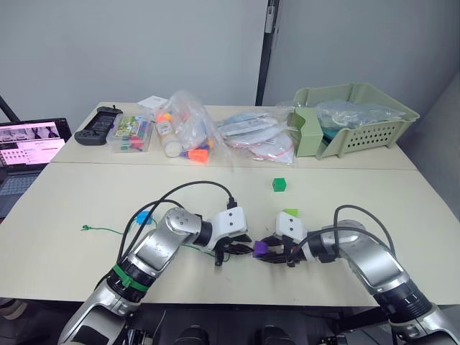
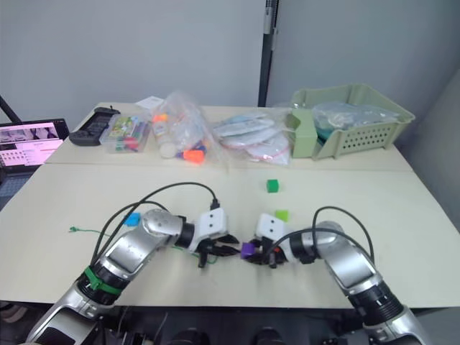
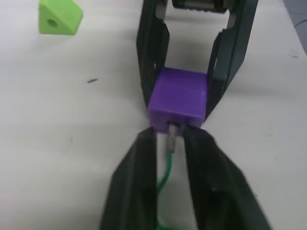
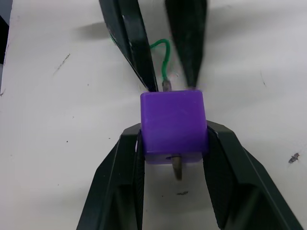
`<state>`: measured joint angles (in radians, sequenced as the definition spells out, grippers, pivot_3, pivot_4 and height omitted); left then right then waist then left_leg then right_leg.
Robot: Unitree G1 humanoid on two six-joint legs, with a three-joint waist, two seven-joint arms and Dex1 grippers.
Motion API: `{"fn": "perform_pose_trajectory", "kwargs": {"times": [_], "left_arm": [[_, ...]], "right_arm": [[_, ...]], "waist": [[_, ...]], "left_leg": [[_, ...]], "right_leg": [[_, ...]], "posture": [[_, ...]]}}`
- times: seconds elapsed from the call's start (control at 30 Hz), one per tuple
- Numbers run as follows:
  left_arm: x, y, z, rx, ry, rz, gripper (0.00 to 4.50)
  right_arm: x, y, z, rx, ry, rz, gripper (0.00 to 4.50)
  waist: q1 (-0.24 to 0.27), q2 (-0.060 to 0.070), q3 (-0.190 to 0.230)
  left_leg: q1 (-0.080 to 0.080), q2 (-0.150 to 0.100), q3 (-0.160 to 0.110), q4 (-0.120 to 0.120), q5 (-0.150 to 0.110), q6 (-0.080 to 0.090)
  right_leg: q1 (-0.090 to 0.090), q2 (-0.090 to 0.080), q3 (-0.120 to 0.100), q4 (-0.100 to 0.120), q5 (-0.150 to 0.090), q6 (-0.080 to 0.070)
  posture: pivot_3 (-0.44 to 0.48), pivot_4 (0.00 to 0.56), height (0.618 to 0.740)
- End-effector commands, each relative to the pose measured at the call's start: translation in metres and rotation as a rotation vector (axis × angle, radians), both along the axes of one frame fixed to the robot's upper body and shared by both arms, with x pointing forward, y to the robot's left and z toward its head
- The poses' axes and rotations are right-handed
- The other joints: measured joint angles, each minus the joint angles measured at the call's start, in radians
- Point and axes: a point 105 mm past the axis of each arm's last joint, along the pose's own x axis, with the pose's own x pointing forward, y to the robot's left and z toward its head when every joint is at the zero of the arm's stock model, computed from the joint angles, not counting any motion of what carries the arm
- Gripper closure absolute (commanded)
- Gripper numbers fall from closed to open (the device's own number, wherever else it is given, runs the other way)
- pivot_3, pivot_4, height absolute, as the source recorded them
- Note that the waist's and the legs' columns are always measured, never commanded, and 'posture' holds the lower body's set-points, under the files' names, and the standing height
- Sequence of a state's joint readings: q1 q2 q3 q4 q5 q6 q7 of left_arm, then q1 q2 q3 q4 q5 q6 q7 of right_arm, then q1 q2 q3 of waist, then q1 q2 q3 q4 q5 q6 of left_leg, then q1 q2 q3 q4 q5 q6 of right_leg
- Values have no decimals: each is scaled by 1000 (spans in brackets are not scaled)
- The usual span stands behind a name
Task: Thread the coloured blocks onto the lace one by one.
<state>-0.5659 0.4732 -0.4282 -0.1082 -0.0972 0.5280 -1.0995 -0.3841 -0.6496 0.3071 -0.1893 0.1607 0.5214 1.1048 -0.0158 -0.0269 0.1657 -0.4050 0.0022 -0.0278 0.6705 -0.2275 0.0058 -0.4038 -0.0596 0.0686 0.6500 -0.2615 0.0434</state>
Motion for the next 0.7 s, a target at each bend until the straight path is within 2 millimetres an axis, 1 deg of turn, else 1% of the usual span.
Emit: {"fn": "perform_pose_trajectory", "kwargs": {"times": [0.03, 0.13, 0.2, 0.33, 0.47, 0.53, 0.7], "left_arm": [[-7, 1, 18, -59, -23, -53, 1896], [-11, 15, 8, -28, 12, -58, 1867], [-9, 21, -1, -14, 17, -38, 1867], [-7, 22, -16, -1, 19, -30, 1867], [-4, 17, -19, -30, 22, -13, 1867], [-4, 15, -21, -35, 18, -11, 2426], [-6, 16, -23, -39, 23, -18, 4024]], "right_arm": [[-5, 5, 5, 7, -22, 32, 3335], [-7, -1, 3, -6, -12, 26, 3335], [-8, -3, 3, -14, -9, 23, 3335], [-9, -6, 3, -24, -4, 24, 3335], [-10, -7, 3, -29, -3, 26, 3335], [-11, -7, 3, -31, -1, 27, 3335], [-13, -7, 2, -33, 2, 29, 3335]], "waist": [[0, 0, 0], [0, 0, 0], [0, 0, 0], [7, 0, 0], [7, 0, 0], [5, 0, 0], [3, 0, 0]], "left_leg": [[0, 0, 0, 0, 0, 0], [0, 0, 0, 0, 0, 0], [0, 0, 0, 0, 0, 0], [0, -1, 0, 1, 0, 0], [-1, -1, 0, 1, 0, 0], [-1, -1, 0, 1, 0, 0], [-1, -1, 0, 1, 0, 0]], "right_leg": [[0, 0, 0, 0, 0, 0], [0, 0, 0, 0, 0, 0], [0, 0, 0, 0, 0, 0], [1, -1, 0, -1, 0, 0], [1, -1, 0, -1, 0, 0], [0, -1, 0, -1, 0, 0], [0, -1, 0, 0, 0, 0]], "posture": [[0, 150, 740], [0, 150, 740], [0, 150, 740], [0, 150, 740], [0, 150, 740], [0, 150, 740], [0, 150, 740]]}}
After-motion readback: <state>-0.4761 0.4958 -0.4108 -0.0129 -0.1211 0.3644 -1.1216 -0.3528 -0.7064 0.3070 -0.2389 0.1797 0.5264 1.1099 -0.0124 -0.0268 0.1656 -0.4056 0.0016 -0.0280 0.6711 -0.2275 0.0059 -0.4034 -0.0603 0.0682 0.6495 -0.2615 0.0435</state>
